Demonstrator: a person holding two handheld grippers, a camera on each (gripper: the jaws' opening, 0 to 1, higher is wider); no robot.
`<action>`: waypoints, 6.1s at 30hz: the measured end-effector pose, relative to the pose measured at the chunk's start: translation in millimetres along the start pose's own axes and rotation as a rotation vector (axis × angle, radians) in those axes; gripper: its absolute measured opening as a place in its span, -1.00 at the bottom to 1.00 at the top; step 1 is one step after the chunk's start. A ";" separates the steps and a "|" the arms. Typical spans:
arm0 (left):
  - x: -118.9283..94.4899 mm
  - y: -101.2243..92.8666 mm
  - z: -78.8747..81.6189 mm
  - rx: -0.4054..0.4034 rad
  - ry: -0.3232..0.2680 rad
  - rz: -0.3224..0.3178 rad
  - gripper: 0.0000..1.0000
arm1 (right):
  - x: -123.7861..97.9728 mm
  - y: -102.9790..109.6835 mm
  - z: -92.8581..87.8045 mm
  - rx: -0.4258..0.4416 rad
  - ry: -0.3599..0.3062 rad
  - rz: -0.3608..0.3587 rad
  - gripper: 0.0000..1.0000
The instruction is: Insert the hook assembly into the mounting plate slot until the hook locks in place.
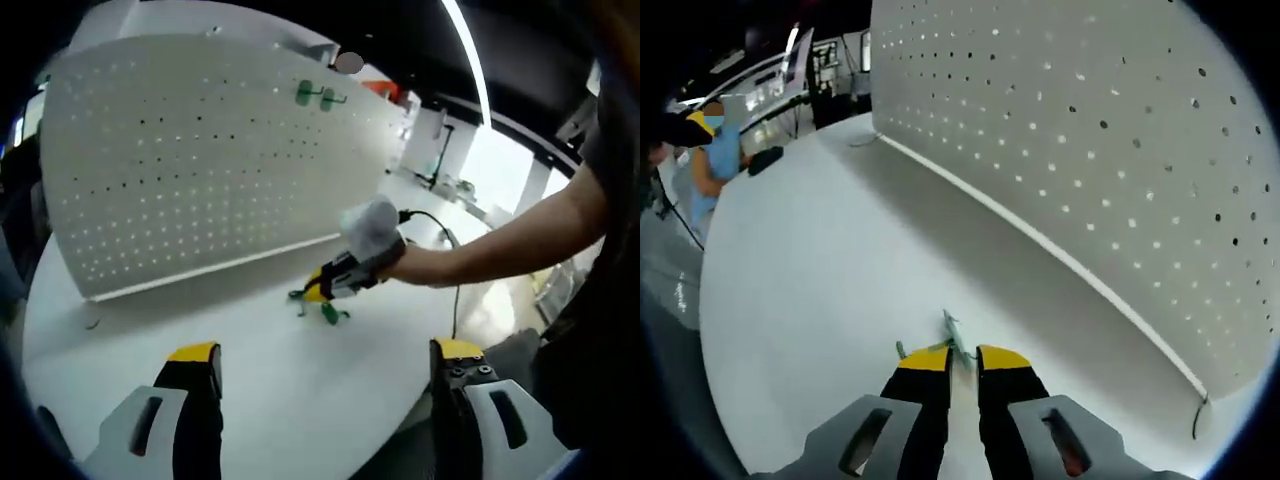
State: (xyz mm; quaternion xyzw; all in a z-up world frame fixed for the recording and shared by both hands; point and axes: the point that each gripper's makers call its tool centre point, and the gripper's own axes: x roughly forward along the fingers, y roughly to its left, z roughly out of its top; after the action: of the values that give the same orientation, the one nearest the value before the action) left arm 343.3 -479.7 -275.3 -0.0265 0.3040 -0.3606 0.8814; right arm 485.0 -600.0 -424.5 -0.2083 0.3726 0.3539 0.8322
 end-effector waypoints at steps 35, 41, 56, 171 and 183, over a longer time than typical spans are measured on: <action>-14.7 -1.7 18.7 -0.005 -0.062 0.011 0.72 | -68.3 -3.2 80.1 0.109 -0.264 -0.065 -0.99; -22.9 4.4 25.3 0.001 -0.082 0.029 0.71 | -89.3 4.8 88.0 0.156 -0.322 -0.051 -0.99; -28.2 7.0 24.5 0.004 -0.089 0.046 0.67 | -138.1 45.1 85.8 0.213 -0.404 -0.008 -0.98; -27.0 5.3 21.2 -0.220 -0.031 -0.028 -0.95 | -172.2 185.4 121.9 0.107 -0.450 0.286 -0.66; -32.1 1.1 23.0 -0.269 -0.055 -0.021 -0.95 | -168.2 194.3 128.4 0.069 -0.446 0.274 -0.87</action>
State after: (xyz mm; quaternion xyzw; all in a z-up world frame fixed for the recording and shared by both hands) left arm 339.0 -462.0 -240.3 -0.1573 0.3251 -0.3251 0.8740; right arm 321.8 -465.8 -229.9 -0.0442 0.2167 0.4875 0.8447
